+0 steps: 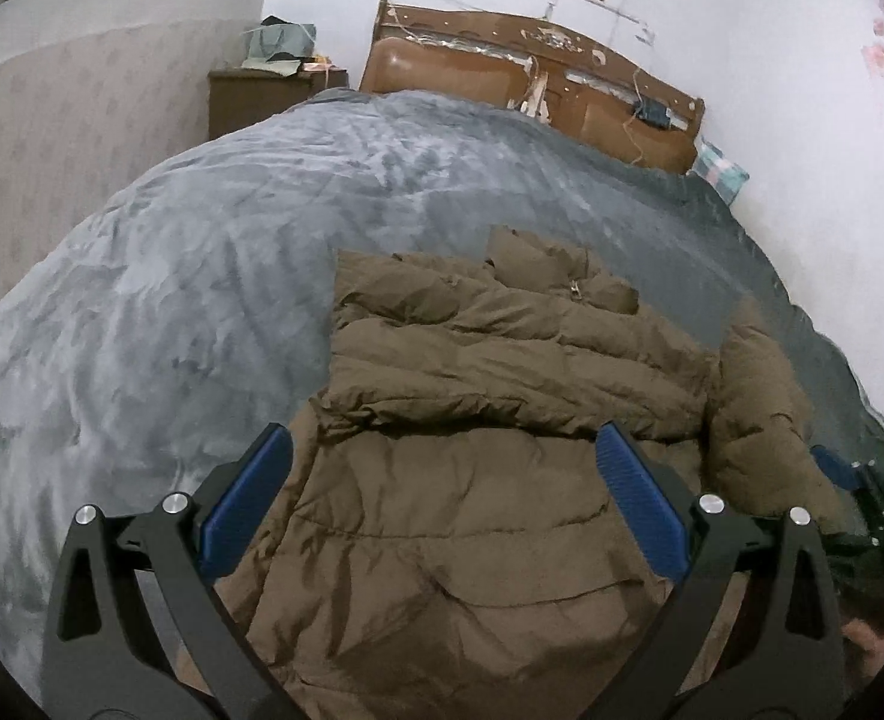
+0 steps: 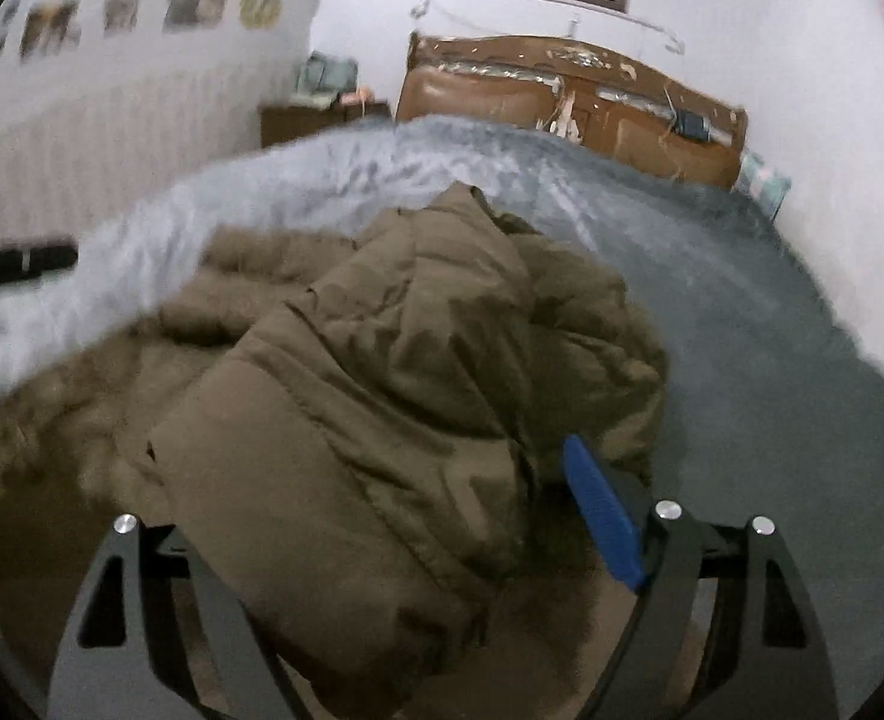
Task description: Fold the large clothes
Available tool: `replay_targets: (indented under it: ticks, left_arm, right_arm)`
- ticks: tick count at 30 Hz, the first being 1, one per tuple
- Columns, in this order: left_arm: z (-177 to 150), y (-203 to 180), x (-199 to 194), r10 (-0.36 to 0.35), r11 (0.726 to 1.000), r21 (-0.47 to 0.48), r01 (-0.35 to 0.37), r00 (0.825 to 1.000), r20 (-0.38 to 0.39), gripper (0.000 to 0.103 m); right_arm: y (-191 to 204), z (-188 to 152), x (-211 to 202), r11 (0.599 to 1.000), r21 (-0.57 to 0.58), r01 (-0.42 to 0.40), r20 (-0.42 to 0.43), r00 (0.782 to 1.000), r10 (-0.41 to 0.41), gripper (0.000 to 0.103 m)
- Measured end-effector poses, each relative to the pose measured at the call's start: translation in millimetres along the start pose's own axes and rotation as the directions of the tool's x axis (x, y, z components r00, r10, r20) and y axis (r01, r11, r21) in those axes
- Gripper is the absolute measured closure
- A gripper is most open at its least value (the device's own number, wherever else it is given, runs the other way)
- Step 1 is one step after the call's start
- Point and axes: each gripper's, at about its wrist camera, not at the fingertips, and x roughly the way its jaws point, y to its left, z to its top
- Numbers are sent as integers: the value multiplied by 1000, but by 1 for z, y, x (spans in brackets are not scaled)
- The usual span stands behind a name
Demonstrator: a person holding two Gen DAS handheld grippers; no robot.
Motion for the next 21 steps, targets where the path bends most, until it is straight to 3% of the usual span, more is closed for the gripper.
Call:
replay_targets:
  ticks: [4, 7, 11, 16, 21]
  left_arm:
    - [-2, 0, 0, 1, 1000, -1, -1, 1000, -6, 3]
    - [-2, 2, -1, 3, 1000, -5, -3, 1000, -5, 3]
    - [-3, 2, -5, 1, 1000, -4, -1, 1000, 5, 3]
    - [-3, -3, -18, -12, 1000, 11, 12, 1000, 26, 3]
    - [-8, -11, -41, -5, 999, 49, 2, 998, 61, 3]
  right_arm:
    - [10, 5, -28, 968, -182, 172, -53, 981, -184, 13]
    - [-3, 7, -52, 951, -215, 223, -70, 968, -242, 12]
    - [-12, 0, -76, 962, -153, 228, -70, 968, -241, 12]
    - [-40, -6, -101, 979, 52, 199, -70, 978, -195, 12]
    - [-28, -6, -120, 956, 72, 284, -87, 957, -277, 12]
